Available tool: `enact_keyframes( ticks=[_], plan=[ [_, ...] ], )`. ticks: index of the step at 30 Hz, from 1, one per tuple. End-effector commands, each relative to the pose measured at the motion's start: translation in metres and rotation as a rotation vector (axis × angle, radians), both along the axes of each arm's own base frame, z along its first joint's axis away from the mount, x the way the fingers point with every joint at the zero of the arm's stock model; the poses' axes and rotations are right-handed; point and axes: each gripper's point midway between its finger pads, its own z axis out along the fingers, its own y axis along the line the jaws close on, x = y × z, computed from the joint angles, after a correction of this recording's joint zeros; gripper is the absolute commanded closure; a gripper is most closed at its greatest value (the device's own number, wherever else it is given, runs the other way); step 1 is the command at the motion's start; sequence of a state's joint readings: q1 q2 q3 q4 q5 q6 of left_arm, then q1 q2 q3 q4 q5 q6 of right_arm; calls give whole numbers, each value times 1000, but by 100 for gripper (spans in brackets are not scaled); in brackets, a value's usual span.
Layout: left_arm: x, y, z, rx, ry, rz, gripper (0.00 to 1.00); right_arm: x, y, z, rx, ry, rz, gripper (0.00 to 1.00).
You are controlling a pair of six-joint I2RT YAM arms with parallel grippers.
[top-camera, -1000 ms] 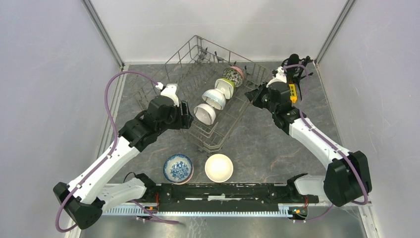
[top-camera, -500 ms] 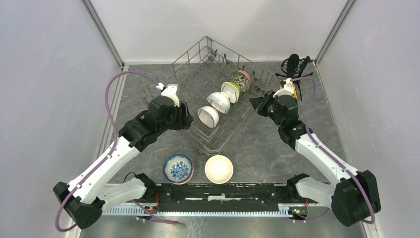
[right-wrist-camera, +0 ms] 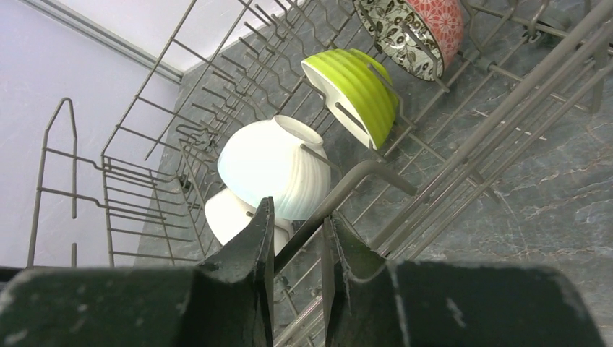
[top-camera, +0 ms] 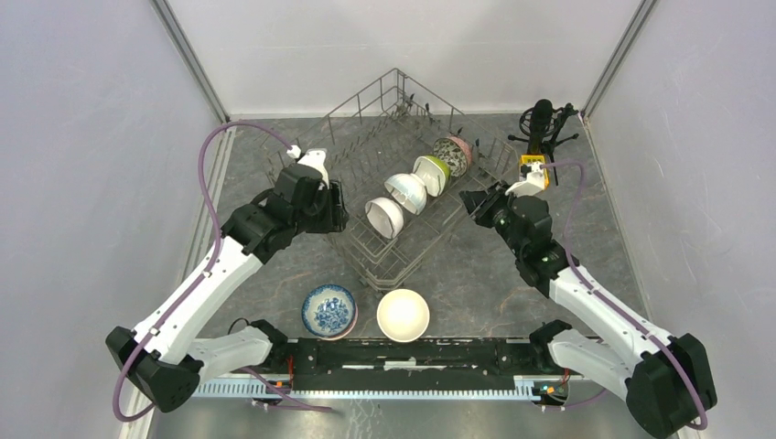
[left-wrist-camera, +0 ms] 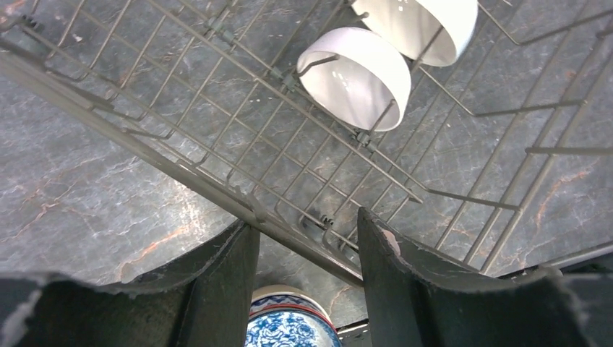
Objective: Load the bowls into the dish rack
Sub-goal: Adjust the dish rack at the center of the board.
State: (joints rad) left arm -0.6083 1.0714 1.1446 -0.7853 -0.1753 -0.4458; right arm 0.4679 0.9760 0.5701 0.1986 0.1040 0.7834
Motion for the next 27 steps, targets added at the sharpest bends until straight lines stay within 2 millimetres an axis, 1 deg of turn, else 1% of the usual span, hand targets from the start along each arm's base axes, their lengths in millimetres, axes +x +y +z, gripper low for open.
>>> enact_keyframes(
  ticks=[1, 12, 14, 21, 24, 25, 27],
  plan=[
    [35, 12, 25, 44, -121, 29, 42, -41, 45, -2, -113, -97, 302, 100],
    [66, 24, 23, 53, -93, 61, 46, -47, 64, -7, -97, -99, 319, 100],
    [70, 27, 20, 49, -84, 72, 46, -48, 67, -9, -95, -102, 309, 100],
    [77, 30, 11, 45, -75, 77, 48, -61, 78, -22, -94, -98, 317, 100],
    [81, 30, 7, 38, -65, 77, 49, -59, 80, -29, -107, -84, 312, 100],
    [81, 29, 7, 35, -62, 76, 49, -57, 80, -29, -114, -83, 306, 97],
    [81, 28, 5, 32, -61, 68, 49, -54, 80, -29, -126, -81, 295, 86]
  ],
)
